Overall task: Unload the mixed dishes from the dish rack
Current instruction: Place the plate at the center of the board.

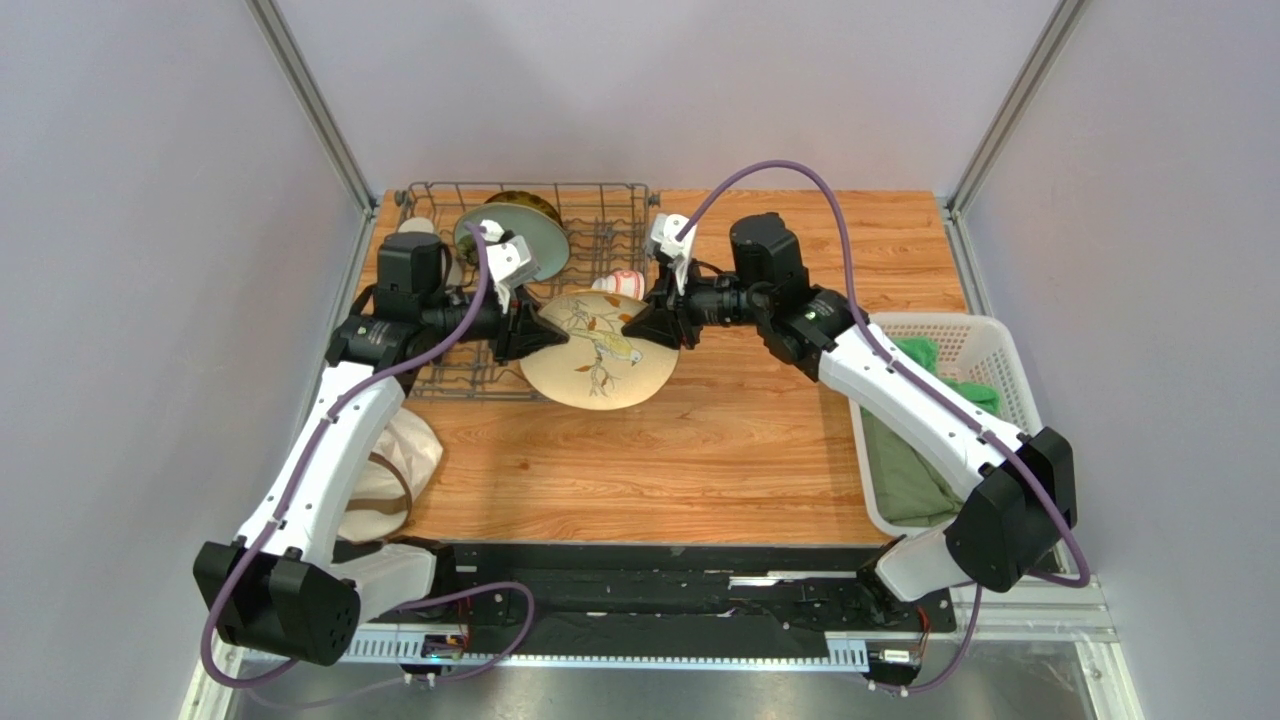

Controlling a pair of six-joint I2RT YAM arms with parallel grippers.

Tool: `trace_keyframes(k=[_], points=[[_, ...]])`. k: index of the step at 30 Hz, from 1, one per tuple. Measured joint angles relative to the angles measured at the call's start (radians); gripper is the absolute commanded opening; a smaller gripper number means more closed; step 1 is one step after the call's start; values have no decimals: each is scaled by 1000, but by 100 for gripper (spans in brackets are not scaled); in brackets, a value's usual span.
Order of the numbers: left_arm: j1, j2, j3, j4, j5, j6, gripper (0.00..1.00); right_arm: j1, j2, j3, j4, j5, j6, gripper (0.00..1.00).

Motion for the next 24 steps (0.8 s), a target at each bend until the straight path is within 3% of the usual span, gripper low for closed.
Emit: trace_keyframes(k=[7, 12, 24], points=[[-9, -9, 1, 46, 6, 10, 72, -2, 0, -31, -9, 32, -3, 0], [-10, -41, 2, 101, -34, 1, 79, -51, 0, -56, -66, 47, 6, 0], [-10, -127, -17, 221, -137, -15, 80, -264, 2, -55, -61, 21, 115, 0]])
